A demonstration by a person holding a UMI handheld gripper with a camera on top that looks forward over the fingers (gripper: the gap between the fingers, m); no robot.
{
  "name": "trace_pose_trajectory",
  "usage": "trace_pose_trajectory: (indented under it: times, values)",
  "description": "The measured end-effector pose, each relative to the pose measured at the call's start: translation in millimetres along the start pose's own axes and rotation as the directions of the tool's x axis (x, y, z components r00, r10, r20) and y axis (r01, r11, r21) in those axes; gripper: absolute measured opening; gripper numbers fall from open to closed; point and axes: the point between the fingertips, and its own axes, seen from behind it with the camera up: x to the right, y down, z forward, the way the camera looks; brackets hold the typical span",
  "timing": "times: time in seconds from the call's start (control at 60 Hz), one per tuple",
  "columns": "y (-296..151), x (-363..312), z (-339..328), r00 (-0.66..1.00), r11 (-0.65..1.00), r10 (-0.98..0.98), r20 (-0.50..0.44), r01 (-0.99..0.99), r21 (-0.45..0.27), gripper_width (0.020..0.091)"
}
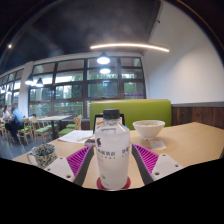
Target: Pour water
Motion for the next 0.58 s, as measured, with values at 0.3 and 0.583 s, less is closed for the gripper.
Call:
trace_pose_trajectory:
  times: [0.3, 0.583]
  values:
    - [-23.4, -7.5, -73.1, 1.0, 1.0, -0.006, -0.015, 0.006, -0.004, 0.0826]
    - [-58.3, -24.6, -146.6, 0.999, 1.0, 0.026, -0.023, -0.026, -0.013, 0.0826]
